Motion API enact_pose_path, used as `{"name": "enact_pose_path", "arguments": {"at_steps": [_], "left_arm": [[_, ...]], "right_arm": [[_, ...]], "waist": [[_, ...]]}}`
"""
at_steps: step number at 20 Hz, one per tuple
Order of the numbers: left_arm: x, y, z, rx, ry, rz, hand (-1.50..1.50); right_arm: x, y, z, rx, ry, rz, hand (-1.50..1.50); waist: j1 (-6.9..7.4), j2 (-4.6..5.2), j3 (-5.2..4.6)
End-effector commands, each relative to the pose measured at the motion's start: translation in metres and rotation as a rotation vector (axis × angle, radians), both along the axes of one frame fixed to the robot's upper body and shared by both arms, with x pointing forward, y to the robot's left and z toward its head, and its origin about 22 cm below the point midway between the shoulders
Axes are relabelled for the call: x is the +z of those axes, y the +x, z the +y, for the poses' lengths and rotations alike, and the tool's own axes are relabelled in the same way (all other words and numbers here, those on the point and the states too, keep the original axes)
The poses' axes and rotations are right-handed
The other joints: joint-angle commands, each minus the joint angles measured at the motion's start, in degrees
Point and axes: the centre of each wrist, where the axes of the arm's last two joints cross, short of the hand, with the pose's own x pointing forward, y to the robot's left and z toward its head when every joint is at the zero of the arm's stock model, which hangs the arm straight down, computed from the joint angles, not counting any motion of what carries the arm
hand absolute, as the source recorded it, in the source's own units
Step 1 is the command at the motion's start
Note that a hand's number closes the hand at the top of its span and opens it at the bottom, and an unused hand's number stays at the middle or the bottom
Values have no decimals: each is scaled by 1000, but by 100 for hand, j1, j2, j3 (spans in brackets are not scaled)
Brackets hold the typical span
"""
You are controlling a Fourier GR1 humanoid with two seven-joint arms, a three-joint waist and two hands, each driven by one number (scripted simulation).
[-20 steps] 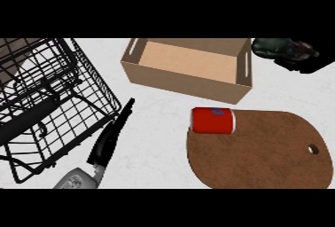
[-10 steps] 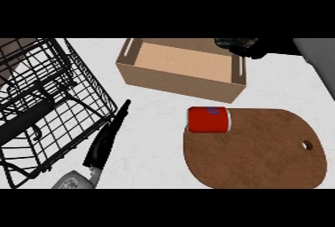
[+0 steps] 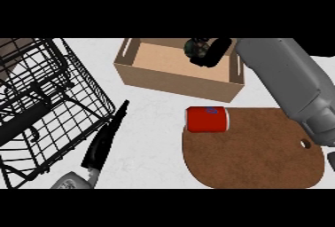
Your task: Pick the eggplant from the cutting board and place it in the cardboard box
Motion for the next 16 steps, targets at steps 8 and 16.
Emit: {"name": "enact_pose_path", "arguments": {"at_steps": [8,16], "left_arm": [[20,15,50,192,65,-87,0],[22,18,47,185,62,-88,0]], "right_arm": [[-61,-2,47,-39,-2,140,-150],[-57,7,34,-170,401,264,-150]], "waist": [[-29,-30,65],[40,8,73]]}}
